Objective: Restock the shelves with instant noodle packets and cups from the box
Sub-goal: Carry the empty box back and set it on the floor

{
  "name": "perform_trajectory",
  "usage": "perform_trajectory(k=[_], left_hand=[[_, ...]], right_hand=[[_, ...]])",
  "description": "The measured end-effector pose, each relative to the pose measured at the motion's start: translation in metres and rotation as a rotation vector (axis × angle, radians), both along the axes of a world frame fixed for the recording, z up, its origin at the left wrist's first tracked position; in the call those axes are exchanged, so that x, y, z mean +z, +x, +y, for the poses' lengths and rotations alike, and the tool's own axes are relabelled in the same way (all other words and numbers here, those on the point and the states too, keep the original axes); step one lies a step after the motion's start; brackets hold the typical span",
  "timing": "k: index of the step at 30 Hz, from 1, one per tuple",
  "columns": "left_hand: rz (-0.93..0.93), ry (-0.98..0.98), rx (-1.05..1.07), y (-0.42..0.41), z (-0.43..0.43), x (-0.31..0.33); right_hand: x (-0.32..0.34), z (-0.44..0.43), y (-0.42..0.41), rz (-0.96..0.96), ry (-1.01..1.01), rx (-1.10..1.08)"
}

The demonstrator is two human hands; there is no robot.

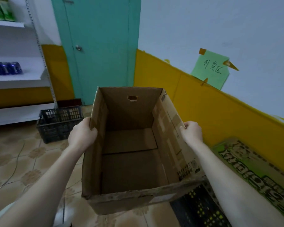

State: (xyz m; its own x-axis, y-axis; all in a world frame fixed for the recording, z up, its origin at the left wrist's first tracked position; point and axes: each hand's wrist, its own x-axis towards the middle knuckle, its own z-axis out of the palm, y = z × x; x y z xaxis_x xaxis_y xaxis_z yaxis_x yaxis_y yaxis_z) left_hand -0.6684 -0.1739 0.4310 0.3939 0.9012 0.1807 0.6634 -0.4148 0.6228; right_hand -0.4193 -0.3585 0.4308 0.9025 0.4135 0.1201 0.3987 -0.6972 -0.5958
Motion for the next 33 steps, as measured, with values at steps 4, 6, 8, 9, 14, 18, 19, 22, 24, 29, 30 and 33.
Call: perform_trajectory(k=[4,6,8,9,14,18,19,22,24,29,30,33], left_hand=[[-0.009,0.006,-0.029,0.041,0.067,-0.010],[0.000,0.007,-0.057,0.064,0.098,-0.012],[0.019,0.025,-0.094,0.089,0.129,-0.013],[0.027,0.031,-0.108,0.102,0.142,-0.014],[0.044,0.028,-0.197,0.176,0.194,-0.021],[0.045,0.023,-0.243,0.245,0.223,-0.035],[0.051,0.014,-0.254,0.263,0.229,-0.040],[0.062,-0.035,-0.275,0.316,0.246,-0.053],[0.064,-0.056,-0.280,0.351,0.258,-0.062],[0.074,-0.103,-0.269,0.427,0.287,-0.080],[0.074,-0.126,-0.262,0.439,0.293,-0.084],[0.043,-0.215,-0.260,0.471,0.305,-0.097]], right_hand=[[-0.010,0.059,0.032,0.011,0.027,-0.033],[-0.012,0.082,0.046,0.020,0.030,-0.072],[-0.015,0.103,0.063,0.025,0.042,-0.105],[-0.016,0.112,0.071,0.031,0.043,-0.125],[-0.024,0.140,0.123,0.061,0.035,-0.196],[-0.039,0.161,0.179,0.072,0.049,-0.236],[-0.043,0.166,0.195,0.077,0.045,-0.253],[-0.054,0.183,0.244,0.090,0.030,-0.276],[-0.058,0.195,0.278,0.103,0.014,-0.281],[-0.068,0.227,0.357,0.112,-0.010,-0.279],[-0.070,0.233,0.371,0.112,-0.017,-0.282],[-0.079,0.251,0.406,0.123,-0.038,-0.299]])
